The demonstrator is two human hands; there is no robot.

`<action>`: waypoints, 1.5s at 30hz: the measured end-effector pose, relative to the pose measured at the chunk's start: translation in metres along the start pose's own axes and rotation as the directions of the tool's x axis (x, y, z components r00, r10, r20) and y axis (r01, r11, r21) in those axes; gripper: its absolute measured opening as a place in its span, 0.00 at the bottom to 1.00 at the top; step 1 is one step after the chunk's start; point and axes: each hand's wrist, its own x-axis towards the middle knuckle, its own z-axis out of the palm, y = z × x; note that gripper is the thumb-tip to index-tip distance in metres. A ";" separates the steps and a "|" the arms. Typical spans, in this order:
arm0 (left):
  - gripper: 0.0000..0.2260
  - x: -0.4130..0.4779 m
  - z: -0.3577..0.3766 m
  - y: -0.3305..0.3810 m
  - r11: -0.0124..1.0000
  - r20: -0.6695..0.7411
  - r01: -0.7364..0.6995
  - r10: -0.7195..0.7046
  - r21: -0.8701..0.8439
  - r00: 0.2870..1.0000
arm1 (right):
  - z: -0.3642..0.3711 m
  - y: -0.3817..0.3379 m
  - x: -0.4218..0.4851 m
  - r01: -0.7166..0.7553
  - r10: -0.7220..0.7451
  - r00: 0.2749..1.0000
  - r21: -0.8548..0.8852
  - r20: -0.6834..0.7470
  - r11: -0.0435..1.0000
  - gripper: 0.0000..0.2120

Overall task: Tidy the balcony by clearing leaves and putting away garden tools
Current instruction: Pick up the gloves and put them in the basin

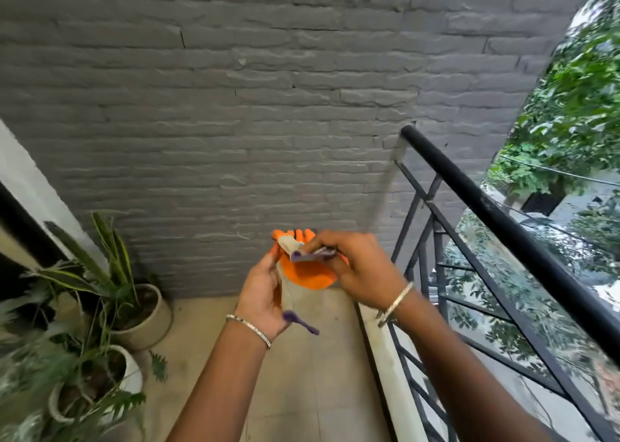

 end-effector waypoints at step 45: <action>0.16 0.056 0.080 -0.013 0.968 -0.068 0.012 0.005 0.251 0.998 | -0.055 0.058 -0.012 -0.241 0.466 0.866 0.663 -0.184 0.709 0.08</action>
